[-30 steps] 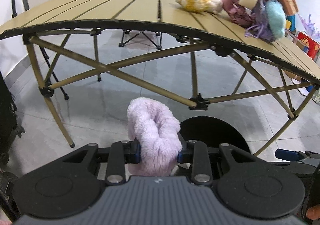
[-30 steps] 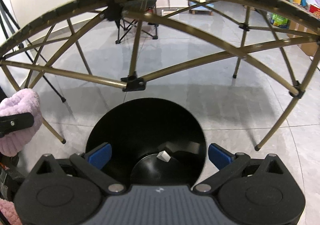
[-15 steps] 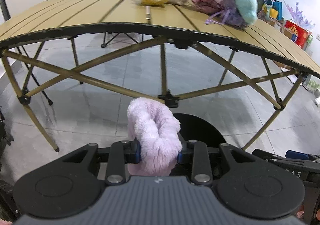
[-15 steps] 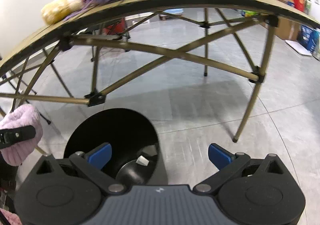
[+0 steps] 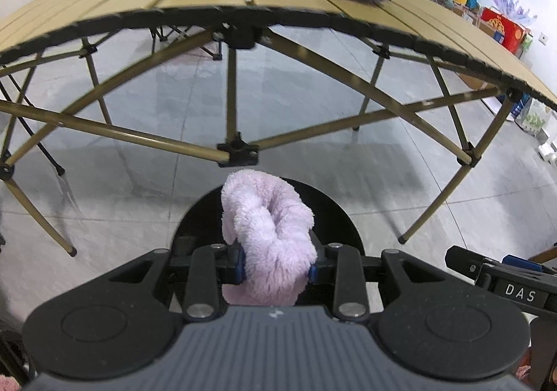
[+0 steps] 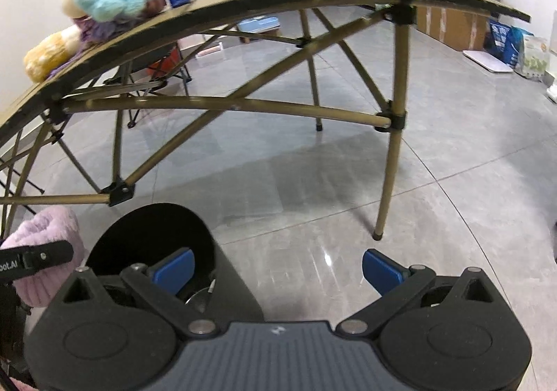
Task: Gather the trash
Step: 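Lower the left tool over the bin and open it to drop the headband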
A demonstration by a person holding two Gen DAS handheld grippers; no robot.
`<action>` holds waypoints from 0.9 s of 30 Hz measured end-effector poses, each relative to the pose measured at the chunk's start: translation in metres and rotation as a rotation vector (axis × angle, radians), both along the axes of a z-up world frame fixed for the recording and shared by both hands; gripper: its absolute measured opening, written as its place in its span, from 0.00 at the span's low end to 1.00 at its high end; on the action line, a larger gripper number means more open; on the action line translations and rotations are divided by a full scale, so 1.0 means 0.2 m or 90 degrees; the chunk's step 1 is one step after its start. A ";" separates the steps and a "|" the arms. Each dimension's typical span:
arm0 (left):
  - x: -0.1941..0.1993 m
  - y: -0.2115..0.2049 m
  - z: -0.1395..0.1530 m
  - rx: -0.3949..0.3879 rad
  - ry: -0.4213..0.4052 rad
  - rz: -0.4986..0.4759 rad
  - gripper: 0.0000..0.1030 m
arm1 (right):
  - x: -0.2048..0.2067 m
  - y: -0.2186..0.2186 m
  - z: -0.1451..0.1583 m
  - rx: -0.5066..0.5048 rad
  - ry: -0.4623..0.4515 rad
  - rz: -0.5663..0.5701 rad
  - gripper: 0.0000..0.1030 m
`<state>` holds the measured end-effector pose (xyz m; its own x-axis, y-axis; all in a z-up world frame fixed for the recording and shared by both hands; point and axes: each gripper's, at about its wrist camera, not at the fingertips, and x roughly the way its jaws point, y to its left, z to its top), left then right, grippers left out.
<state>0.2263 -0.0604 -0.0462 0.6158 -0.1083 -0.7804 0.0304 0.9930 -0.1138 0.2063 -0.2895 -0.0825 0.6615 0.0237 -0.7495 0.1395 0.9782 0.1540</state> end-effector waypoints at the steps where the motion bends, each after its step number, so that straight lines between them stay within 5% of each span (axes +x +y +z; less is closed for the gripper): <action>1: 0.01 -0.01 -0.01 0.000 0.005 -0.001 0.30 | 0.00 -0.01 -0.01 0.001 0.001 -0.004 1.00; 22: 0.21 -0.14 -0.31 0.017 0.155 0.033 0.31 | 0.04 -0.23 -0.18 0.011 0.038 -0.051 1.00; 27: 0.22 -0.15 -0.32 0.032 0.159 0.039 0.52 | 0.05 -0.22 -0.19 0.013 0.045 -0.043 1.00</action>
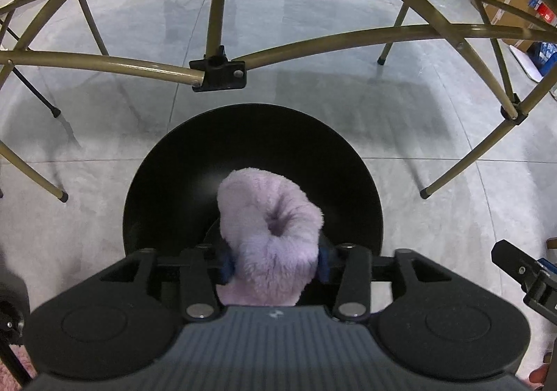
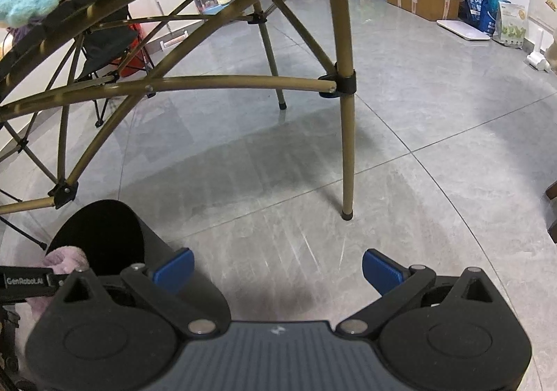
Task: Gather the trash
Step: 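Lower the left tool over the bin and open it to drop the headband, then raise both tools back toward the table items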
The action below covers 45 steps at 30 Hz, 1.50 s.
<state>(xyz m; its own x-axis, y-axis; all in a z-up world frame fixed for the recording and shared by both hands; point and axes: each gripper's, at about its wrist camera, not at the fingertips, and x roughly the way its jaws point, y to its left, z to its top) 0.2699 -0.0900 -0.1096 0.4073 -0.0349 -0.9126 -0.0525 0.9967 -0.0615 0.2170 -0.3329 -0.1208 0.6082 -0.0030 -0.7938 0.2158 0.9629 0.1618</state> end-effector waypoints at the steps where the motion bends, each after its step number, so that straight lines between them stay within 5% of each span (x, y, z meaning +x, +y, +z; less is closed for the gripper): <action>1: 0.00 -0.01 0.00 0.004 0.000 0.001 0.56 | 0.00 0.00 0.00 0.000 0.000 0.002 1.00; 3: 0.00 -0.01 0.00 0.011 0.000 0.003 0.77 | 0.00 0.01 0.00 -0.001 0.002 0.003 1.00; 6: 0.00 -0.02 0.01 0.032 -0.005 0.007 0.96 | 0.01 0.01 -0.01 -0.001 0.006 0.003 1.00; 27: -0.05 0.00 0.06 0.035 -0.030 0.003 1.00 | 0.01 0.03 0.00 0.000 0.001 0.012 1.00; 45: -0.21 0.11 0.28 0.018 -0.146 0.002 1.00 | -0.06 0.13 0.14 0.002 -0.050 0.047 1.00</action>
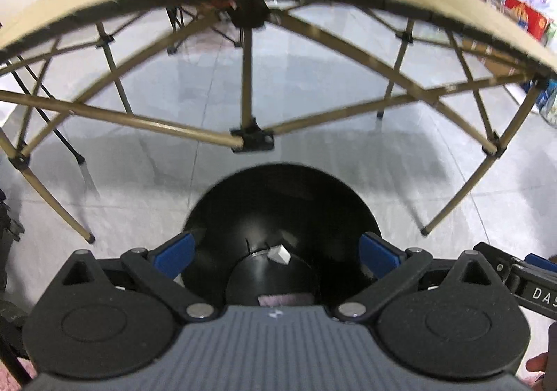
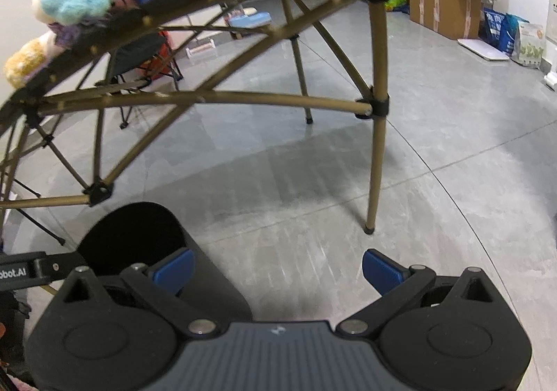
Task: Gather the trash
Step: 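Raise both tools back toward the table items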
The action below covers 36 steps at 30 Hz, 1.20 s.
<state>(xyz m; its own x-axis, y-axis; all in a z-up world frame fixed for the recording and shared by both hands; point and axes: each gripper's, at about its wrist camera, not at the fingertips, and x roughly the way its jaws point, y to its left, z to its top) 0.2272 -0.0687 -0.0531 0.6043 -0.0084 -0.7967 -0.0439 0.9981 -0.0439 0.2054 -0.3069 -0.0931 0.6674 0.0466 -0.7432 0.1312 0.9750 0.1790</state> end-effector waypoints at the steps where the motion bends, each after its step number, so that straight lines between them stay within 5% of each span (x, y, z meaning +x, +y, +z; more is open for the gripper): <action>1: -0.01 0.02 0.02 -0.004 -0.009 0.001 1.00 | -0.01 0.01 0.01 -0.001 -0.005 0.001 1.00; 22: -0.25 0.37 0.45 -0.021 -0.219 0.052 1.00 | -0.07 0.29 0.35 -0.010 -0.147 0.071 1.00; 36: -0.14 0.49 0.66 -0.017 -0.297 0.086 1.00 | 0.01 0.48 0.65 -0.017 -0.278 0.130 1.00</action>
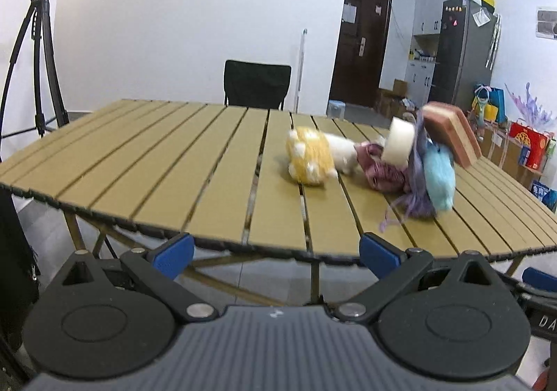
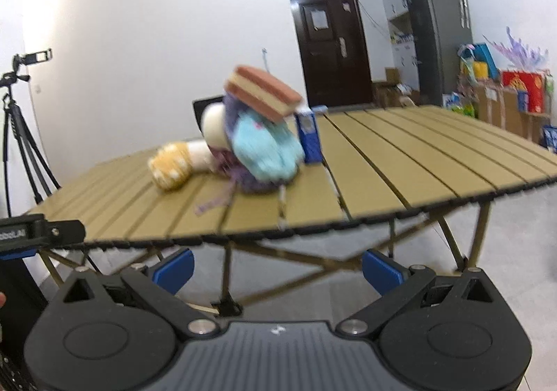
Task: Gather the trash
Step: 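Raise both tools back toward the table items, then grasp the pink-and-cream sponge with the right tool and lift it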
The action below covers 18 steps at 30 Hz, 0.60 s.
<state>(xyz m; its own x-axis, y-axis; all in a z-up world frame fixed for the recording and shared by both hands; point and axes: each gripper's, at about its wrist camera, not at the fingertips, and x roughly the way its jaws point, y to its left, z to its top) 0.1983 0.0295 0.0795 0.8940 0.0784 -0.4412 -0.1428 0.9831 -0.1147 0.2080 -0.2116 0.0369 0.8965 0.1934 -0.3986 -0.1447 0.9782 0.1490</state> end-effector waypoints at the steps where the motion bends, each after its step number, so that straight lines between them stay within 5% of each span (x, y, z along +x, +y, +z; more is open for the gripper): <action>1: 0.02 0.00 0.01 0.005 -0.004 0.003 1.00 | 0.02 0.01 0.02 0.000 -0.007 0.002 1.00; 11: 0.20 0.05 0.10 0.013 -0.035 0.017 1.00 | 0.20 0.01 0.16 0.039 -0.064 -0.003 1.00; 18: 0.35 0.04 0.12 0.018 -0.045 0.026 1.00 | 0.39 -0.02 0.18 0.120 -0.076 -0.017 1.00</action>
